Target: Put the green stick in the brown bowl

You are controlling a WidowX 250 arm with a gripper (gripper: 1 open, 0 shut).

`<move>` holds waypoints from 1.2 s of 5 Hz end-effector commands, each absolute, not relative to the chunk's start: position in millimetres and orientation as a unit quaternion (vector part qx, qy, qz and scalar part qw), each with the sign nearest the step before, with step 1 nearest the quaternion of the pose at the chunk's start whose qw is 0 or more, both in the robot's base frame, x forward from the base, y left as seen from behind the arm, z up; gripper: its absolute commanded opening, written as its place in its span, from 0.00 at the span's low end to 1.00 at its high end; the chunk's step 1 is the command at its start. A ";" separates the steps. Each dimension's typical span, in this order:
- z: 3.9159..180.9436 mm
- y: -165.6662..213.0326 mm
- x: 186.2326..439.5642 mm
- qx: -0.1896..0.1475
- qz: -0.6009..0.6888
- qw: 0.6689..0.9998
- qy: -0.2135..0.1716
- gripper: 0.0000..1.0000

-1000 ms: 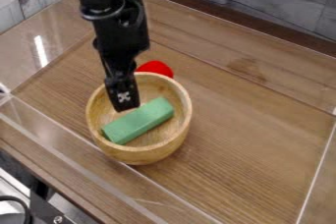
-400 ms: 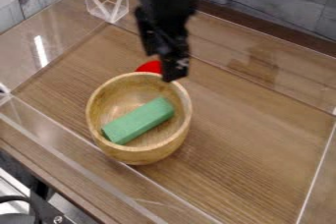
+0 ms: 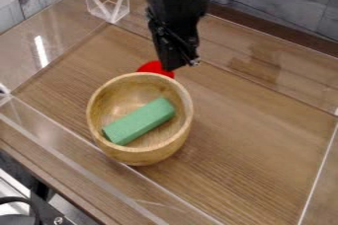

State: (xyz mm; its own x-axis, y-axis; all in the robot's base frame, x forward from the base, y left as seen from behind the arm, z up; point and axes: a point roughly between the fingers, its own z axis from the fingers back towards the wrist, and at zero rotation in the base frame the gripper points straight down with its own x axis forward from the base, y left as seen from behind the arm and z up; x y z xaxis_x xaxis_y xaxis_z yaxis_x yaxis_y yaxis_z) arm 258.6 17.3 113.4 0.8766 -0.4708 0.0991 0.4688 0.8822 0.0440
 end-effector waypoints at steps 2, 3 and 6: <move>125.9 49.7 262.9 0.006 -0.206 0.975 -0.087 0.00; 121.5 65.1 251.4 0.004 -0.179 0.980 -0.084 0.00; 102.1 50.3 259.9 0.004 -0.142 0.987 -0.078 0.00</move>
State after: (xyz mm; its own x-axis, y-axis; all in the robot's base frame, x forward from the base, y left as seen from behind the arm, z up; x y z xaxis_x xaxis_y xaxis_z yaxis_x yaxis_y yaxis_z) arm 254.2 48.6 93.4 0.9519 -0.2802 0.1238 0.2813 0.9596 0.0088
